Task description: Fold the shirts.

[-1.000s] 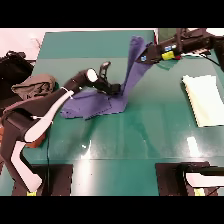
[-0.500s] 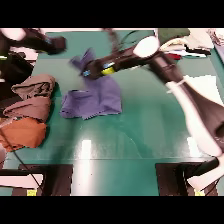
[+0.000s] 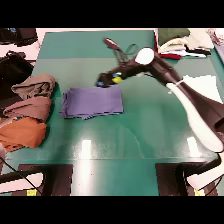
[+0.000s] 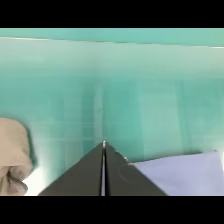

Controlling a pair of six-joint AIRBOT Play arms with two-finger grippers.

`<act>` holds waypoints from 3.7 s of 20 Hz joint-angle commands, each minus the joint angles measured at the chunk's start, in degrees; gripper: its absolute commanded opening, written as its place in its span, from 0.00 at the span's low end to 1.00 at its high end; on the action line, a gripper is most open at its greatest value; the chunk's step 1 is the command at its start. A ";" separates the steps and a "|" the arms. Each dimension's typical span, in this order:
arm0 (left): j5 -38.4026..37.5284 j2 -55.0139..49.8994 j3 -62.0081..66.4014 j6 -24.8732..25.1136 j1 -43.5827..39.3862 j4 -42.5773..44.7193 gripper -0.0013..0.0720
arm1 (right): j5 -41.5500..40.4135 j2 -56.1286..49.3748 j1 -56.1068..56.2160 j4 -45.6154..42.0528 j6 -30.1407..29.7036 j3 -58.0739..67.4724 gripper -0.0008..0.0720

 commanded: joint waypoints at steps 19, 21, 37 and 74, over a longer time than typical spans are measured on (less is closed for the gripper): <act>3.56 -0.81 -6.43 1.40 -6.25 -6.93 0.05 | -10.29 -18.18 -0.42 16.44 -0.09 1.86 0.04; 2.86 -0.81 -6.43 1.42 -6.25 -6.93 0.05 | -7.80 -17.57 -3.67 16.06 0.17 5.79 0.04; 5.25 -0.83 -6.43 2.80 -18.73 -6.60 0.05 | -0.35 5.68 -55.63 -14.71 10.47 6.12 0.04; 4.28 -0.83 -6.43 2.82 -18.73 -6.93 0.05 | 15.65 37.53 -58.51 -23.04 17.33 -17.51 0.83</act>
